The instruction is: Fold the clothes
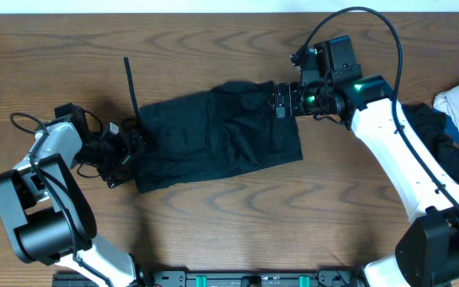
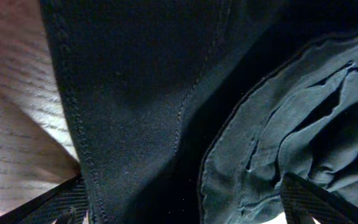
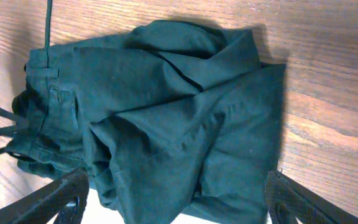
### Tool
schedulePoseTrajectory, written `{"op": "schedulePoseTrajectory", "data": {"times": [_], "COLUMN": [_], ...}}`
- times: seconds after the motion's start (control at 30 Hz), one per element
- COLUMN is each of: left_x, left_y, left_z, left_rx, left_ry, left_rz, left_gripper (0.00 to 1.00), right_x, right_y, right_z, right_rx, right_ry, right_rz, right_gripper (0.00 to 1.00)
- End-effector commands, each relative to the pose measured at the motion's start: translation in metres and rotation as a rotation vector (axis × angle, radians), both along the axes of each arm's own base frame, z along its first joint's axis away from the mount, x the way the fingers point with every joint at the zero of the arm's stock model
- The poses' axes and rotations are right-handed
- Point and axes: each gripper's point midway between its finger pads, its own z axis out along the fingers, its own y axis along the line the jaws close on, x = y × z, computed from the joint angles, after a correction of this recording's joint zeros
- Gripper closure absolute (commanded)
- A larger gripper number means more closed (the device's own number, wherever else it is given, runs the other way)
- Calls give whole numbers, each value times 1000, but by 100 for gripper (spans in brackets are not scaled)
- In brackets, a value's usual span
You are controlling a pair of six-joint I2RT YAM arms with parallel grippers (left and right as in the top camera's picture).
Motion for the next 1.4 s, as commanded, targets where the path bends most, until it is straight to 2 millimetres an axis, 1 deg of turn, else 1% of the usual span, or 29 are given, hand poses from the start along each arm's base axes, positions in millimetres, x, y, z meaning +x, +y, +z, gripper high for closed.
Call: {"op": "schedulePoseTrajectory", "data": {"times": [0.0,0.03,0.07,0.1,0.17,0.23,0.3,0.33,0.47,0.5,0.6,0.7,0.8,0.93,1.07,1.23,1.3,1.37], "left_x": [-4,-4,-3,-3,-3,-3,-2,-2,0,0,2,2,6,16,23,20,18,17], "left_y": [-8,-9,-10,-11,-12,-12,-11,-11,-10,-10,-9,-3,2,9,16,24,22,15], "left_z": [-14,-14,-14,-14,-14,-14,-14,-14,-15,-15,-14,-14,-5,15,45,82,94,105], "left_rx": [7,8,9,9,10,10,11,12,18,19,22,63,89,137,198,301,329,343], "left_ry": [14,12,12,11,10,10,7,5,-3,-4,-11,-5,-12,-64,-156,-246,-279,-313], "left_rz": [-32,-36,-37,-39,-42,-42,-42,-42,-43,-43,-46,-49,-51,-50,-44,-39,-47,-64], "left_gripper": [2,9,18,30,42,50,61,69,93,94,94,94,94,94,94,94,94,94], "right_x": [-2,-3,-3,-3,-3,-3,-3,-4,-6,-6,-7,-8,-8,-8,-7,-6,-6,-5], "right_y": [-1,-1,-1,-1,-1,-1,-1,-1,-2,-2,-2,-3,-4,-8,-9,-9,-9,-9], "right_z": [3,3,3,3,2,2,2,2,0,0,0,-1,-2,-3,-4,-3,-3,-3], "right_rx": [1,0,0,0,-1,-1,-1,-2,-5,-5,-8,-10,-22,-41,-47,-48,-48,-46], "right_ry": [-8,-7,-6,-6,-6,-6,-5,-2,9,10,12,18,17,17,15,10,10,6], "right_rz": [13,13,13,13,13,13,13,13,13,13,15,16,17,6,3,1,1,0], "right_gripper": [12,12,12,13,12,12,12,13,13,13,13,13,13,13,13,13,13,13]}}
